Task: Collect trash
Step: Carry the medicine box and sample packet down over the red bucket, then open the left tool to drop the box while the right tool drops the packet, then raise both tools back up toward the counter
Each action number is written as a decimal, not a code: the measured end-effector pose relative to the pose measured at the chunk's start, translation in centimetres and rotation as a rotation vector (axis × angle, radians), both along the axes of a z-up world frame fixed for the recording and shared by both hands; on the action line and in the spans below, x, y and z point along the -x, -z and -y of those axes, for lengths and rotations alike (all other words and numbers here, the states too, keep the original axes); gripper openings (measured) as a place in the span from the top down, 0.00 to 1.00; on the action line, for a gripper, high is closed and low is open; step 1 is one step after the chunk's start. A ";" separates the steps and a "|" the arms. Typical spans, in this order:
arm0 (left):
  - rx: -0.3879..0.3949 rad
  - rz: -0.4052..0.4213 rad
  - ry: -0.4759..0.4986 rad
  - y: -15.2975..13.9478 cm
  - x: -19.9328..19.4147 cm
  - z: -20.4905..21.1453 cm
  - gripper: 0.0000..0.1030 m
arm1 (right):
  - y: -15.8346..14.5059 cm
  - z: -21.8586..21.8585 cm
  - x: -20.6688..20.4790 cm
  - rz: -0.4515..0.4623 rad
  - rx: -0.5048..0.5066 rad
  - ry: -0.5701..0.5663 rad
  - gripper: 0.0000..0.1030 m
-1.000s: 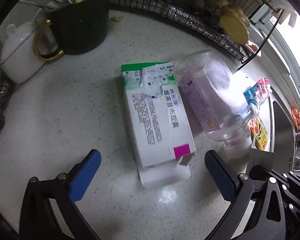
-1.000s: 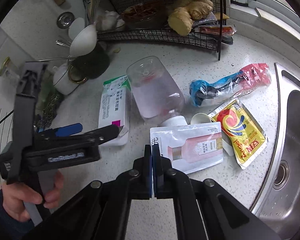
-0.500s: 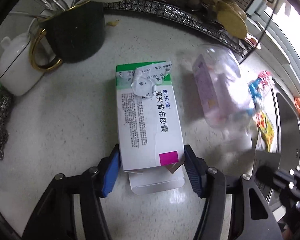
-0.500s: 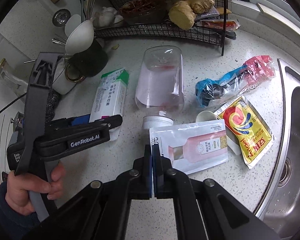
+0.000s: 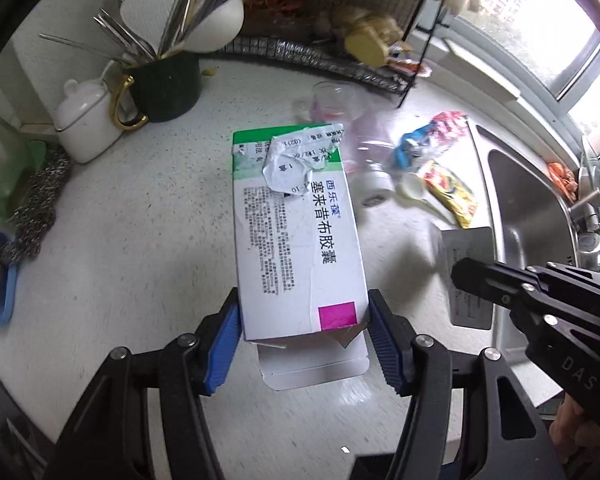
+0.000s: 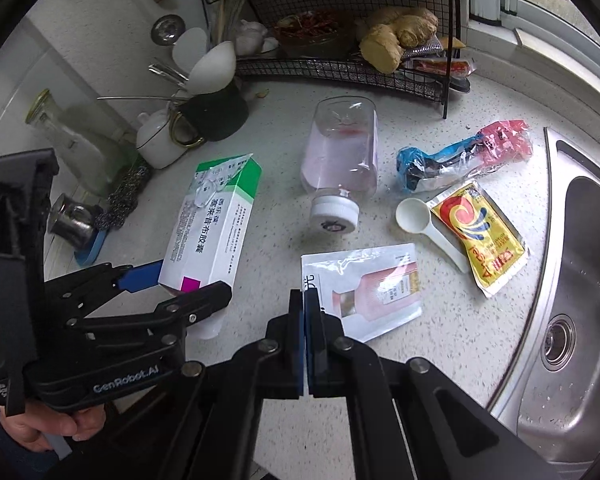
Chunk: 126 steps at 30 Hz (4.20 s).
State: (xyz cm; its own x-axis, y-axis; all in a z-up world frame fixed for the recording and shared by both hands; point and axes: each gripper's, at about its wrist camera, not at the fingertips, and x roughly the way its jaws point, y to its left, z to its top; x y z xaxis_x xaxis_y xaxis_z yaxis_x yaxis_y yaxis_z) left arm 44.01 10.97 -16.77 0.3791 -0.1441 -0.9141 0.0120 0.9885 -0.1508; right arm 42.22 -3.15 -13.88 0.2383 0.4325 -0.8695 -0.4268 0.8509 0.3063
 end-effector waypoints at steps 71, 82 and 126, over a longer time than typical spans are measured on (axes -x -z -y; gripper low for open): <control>0.027 -0.344 0.272 45.4 22.2 24.1 0.15 | 39.8 19.9 21.8 -0.296 0.051 0.167 1.00; -0.069 -0.263 0.254 42.4 21.4 22.3 0.00 | 39.6 20.8 22.1 -0.292 0.039 0.133 1.00; -0.124 0.156 0.099 0.6 27.7 15.8 0.00 | 3.8 19.8 26.6 0.230 0.079 0.027 0.01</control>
State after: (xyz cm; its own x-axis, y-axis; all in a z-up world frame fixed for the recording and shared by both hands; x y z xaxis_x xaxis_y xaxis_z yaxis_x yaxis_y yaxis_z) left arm 16.33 -4.85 -17.34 0.5072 -0.0778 -0.8583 0.1232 0.9922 -0.0172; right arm 15.58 -22.94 -17.64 0.4444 0.3557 -0.8222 -0.4539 0.8806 0.1357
